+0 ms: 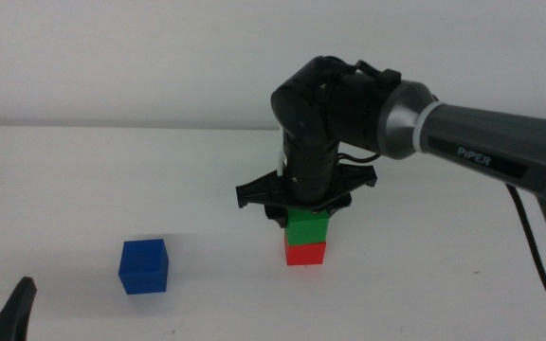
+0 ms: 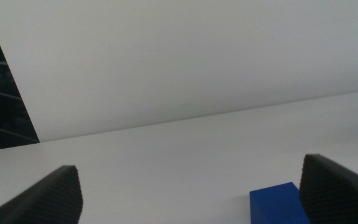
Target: Stack red cubes first, then green, then blue cubes in a specific spot.
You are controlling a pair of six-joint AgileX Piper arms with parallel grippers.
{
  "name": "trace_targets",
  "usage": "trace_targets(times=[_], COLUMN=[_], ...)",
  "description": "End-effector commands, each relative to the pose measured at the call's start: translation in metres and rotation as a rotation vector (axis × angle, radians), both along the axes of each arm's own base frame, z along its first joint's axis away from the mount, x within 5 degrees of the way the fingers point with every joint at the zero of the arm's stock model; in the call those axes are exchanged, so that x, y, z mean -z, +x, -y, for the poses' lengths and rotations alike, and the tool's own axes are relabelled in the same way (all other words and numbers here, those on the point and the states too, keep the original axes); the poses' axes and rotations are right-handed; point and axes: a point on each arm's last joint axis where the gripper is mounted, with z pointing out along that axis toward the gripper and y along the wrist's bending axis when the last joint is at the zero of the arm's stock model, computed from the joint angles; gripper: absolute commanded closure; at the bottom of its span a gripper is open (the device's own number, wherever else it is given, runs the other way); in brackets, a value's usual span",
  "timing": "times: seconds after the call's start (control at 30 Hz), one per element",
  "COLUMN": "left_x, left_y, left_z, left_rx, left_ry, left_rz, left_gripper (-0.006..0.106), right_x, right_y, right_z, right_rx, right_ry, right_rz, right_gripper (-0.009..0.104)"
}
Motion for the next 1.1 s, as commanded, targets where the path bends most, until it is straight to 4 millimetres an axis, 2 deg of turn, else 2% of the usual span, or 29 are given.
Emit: trace_targets(times=[0.0,0.13,0.2,0.27,0.33,0.4,0.5,0.53,0.63,0.77,0.83,0.97,1.07], left_x=[0.011,0.011,0.011,0.011,0.011,0.011,0.011,0.011,0.011,0.011,0.011,0.011,0.011], left_y=[-0.001,-0.001,-0.001,-0.001,-0.001,-0.001,-0.001,-0.001,-0.001,-0.001,-0.001,-0.001,-0.001], left_z=[0.0,0.0,0.0,0.0,0.0,0.0,0.0,0.0,0.0,0.0,0.0,0.0,0.0], left_rx=[0.0,0.0,0.0,0.0,0.0,0.0,0.0,0.0,0.0,0.0,0.0,0.0,0.0], left_ry=[-0.009,-0.009,-0.009,-0.009,-0.009,-0.009,-0.009,-0.009,-0.009,-0.009,-0.009,-0.009,-0.009], left_rz=[0.011,0.011,0.011,0.011,0.011,0.011,0.011,0.011,0.011,0.011,0.011,0.011,0.011], left_gripper=[0.007,0.007,0.007,0.007,0.007,0.007,0.007,0.007,0.007,0.007,0.007,0.007,0.007], right_x=[0.006,0.006,-0.001,-0.018,-0.051,-0.093,-0.149,-0.164,-0.188,-0.194,-0.186,-0.166,-0.156], right_y=[0.004,0.006,0.006,0.003,-0.003,-0.013,-0.038,-0.05,-0.086,-0.144,-0.177,-0.222,-0.238], right_z=[0.003,0.005,0.006,0.009,0.015,0.027,0.055,0.068,0.108,0.161,0.18,0.205,0.214], right_rx=[0.006,0.005,0.003,0.003,-0.019,-0.073,-0.223,-0.291,-0.469,-0.552,-0.576,-0.616,-0.615], right_ry=[-0.015,-0.011,0.002,0.023,0.06,0.105,0.154,0.173,0.203,0.236,0.257,0.276,0.286], right_rz=[-0.001,0.003,0.014,0.04,0.09,0.163,0.272,0.305,0.421,0.615,0.676,0.715,0.724], right_gripper=[0.03,0.013,0.013,0.013,0.013,0.013,0.013,0.013,0.013,0.013,0.013,0.013,0.013])
